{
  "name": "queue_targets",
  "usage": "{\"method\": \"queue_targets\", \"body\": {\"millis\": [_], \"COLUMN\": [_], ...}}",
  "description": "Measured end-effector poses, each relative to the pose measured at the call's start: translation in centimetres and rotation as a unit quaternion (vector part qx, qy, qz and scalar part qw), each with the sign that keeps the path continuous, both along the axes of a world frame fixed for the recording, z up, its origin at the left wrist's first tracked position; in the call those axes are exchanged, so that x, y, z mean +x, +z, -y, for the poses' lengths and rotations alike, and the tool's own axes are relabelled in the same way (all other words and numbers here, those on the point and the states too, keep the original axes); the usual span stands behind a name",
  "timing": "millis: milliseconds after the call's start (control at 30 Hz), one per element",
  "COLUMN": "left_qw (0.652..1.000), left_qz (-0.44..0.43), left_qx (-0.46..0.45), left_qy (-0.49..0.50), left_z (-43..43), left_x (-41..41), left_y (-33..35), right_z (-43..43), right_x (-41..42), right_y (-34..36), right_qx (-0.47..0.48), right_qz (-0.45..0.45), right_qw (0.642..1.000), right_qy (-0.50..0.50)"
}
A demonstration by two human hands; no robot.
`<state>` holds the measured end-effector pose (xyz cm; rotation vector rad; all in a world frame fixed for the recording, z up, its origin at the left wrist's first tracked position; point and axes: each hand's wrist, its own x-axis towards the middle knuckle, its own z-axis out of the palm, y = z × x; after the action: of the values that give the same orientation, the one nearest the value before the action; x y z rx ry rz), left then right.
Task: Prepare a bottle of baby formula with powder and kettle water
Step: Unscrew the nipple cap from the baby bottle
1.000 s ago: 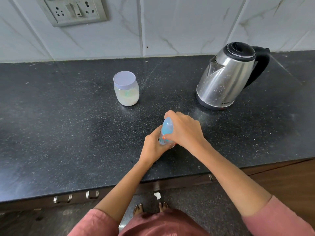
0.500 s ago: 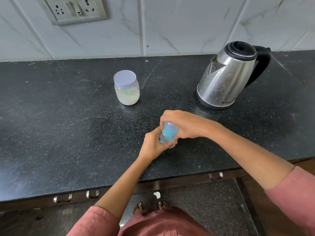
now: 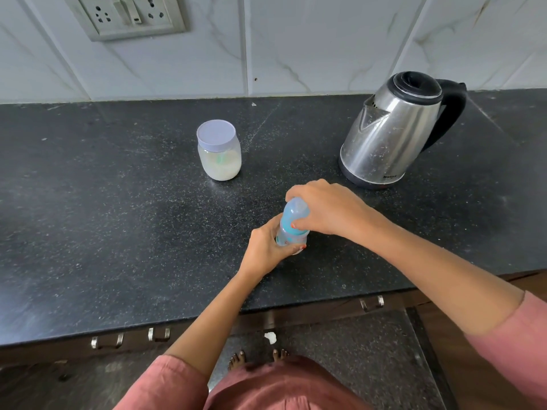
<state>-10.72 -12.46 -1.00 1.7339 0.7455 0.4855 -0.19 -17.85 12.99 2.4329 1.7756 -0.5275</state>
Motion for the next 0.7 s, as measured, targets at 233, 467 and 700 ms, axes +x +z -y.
{"method": "queue_targets", "body": {"millis": [233,467,700], "left_qw": [1.000,1.000,1.000], "left_qz": [-0.008,-0.007,-0.009], "left_qx": [0.010,0.007,0.020], "left_qy": [0.002,0.005,0.004], "left_z": [0.0,0.0,0.0], "left_x": [0.0,-0.1,0.0], "left_y": [-0.1,-0.1,-0.3], "right_z": [-0.3,-0.4,-0.7], "right_x": [0.7,0.1,-0.1], "right_y": [-0.2,-0.6,0.4], "right_qx": [-0.011,0.013,-0.041], "right_qz": [-0.085,0.028,-0.060], "right_qw": [0.995,0.999,0.996], "right_qy": [0.060,-0.028,0.058]}}
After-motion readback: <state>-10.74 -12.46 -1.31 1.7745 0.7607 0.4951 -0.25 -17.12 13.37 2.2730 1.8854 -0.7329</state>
